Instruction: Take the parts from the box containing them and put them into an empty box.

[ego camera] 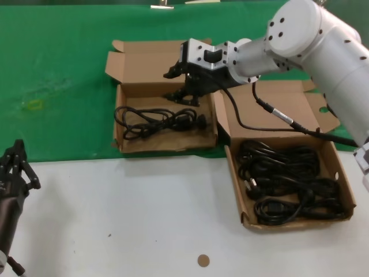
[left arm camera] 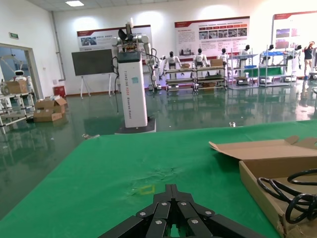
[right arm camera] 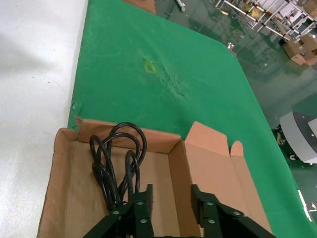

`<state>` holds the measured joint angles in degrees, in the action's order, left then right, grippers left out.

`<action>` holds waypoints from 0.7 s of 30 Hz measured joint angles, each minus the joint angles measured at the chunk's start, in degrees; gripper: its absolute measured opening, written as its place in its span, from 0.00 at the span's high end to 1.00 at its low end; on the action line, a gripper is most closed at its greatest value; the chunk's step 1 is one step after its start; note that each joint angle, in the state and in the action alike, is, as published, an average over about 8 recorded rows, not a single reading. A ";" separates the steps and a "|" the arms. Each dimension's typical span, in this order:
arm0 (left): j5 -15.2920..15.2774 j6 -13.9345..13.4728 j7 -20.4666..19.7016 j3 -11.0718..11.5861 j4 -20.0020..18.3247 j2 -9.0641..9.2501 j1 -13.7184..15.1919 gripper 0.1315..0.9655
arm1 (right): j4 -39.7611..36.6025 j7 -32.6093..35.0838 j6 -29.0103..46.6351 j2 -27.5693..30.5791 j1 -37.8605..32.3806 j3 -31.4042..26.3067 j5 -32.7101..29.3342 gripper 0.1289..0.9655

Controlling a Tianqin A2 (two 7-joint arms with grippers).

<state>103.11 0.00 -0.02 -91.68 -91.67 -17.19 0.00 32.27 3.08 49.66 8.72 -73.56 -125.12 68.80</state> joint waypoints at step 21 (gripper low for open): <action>0.00 0.00 0.00 0.00 0.00 0.00 0.00 0.87 | 8.84 -0.38 -7.55 1.25 11.10 5.08 5.24 0.38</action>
<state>103.11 0.00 -0.02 -91.68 -91.67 -17.19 0.00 41.12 2.70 42.11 9.97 -62.45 -120.04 74.04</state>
